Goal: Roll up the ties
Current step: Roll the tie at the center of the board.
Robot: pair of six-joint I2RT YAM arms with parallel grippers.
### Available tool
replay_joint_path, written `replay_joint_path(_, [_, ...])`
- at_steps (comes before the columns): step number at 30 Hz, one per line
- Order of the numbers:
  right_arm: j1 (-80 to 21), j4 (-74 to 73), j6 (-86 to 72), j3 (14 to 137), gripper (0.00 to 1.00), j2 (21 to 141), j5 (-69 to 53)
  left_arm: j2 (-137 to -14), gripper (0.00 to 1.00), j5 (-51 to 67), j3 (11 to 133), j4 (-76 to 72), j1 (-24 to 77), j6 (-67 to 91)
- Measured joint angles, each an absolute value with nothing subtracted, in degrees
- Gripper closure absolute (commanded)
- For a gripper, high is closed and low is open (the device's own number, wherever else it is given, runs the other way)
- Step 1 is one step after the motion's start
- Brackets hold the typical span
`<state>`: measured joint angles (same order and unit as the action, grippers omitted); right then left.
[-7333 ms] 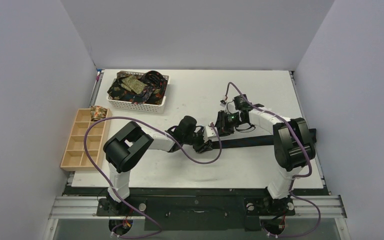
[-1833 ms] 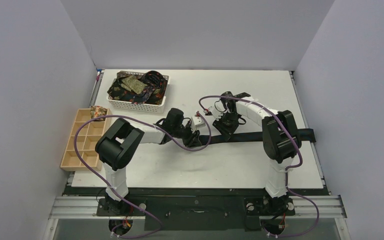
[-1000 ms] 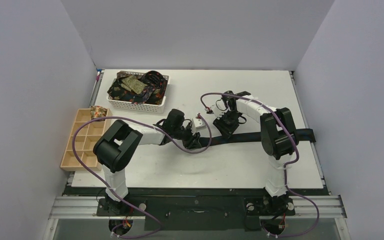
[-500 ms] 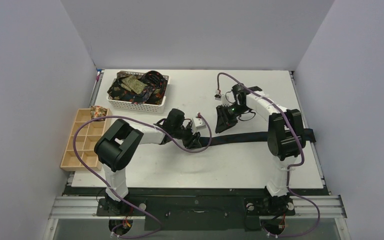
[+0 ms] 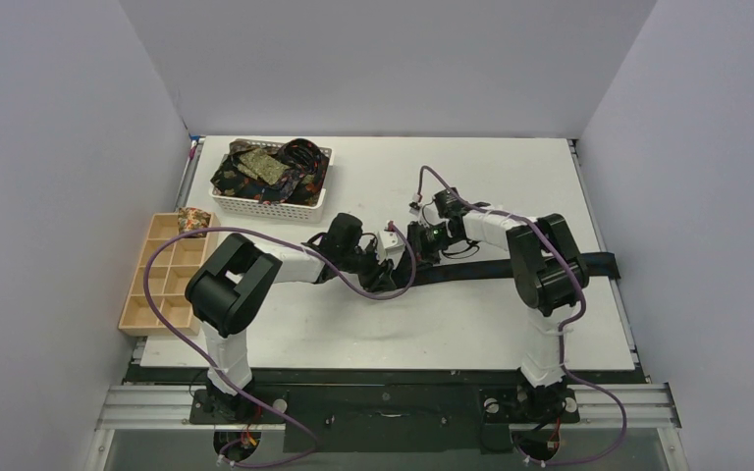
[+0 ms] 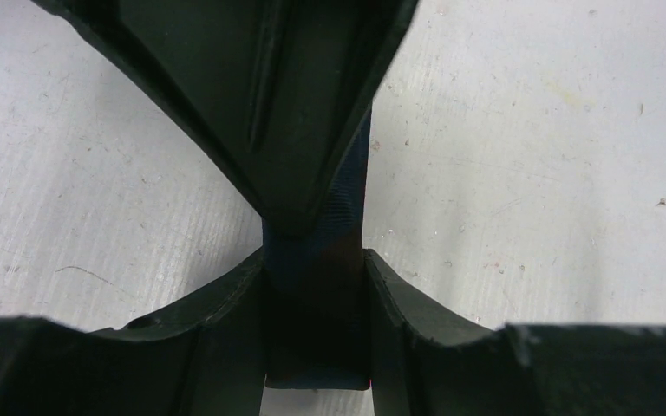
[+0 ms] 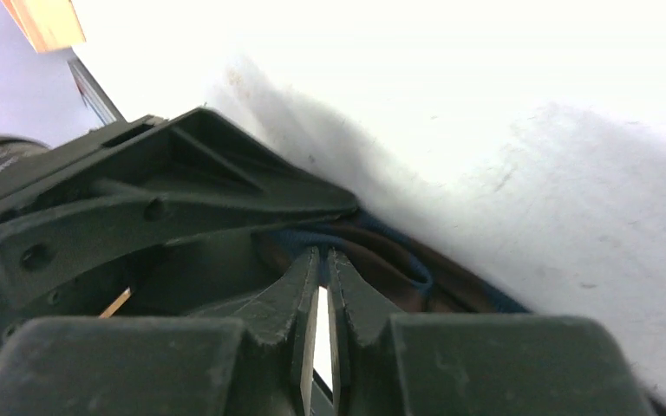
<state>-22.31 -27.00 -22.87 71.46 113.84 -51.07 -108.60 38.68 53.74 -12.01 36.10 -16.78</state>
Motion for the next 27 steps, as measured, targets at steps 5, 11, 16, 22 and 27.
replay_joint_path(5, [-20.93,-21.76,-27.42,67.72,0.97,115.79,-51.16,-108.62,0.53,38.72,53.74,-12.14,36.12,-16.93])
replay_joint_path(11, [-20.27,-21.19,-27.27,67.0,0.98,116.9,-53.41,-108.57,0.31,38.89,53.78,-12.49,36.12,-17.04])
replay_joint_path(16, [-19.84,-22.81,-25.23,68.36,0.98,117.75,-53.84,-107.11,0.26,37.95,52.82,-12.62,35.33,-13.56])
replay_joint_path(22, [-19.86,-23.16,-23.62,68.53,0.98,117.82,-54.04,-102.04,0.38,38.02,51.68,-12.67,33.1,3.03])
replay_joint_path(27, [-19.86,-23.18,-23.05,68.53,0.98,117.82,-54.08,-103.26,0.54,42.33,50.98,-21.91,32.71,26.83])
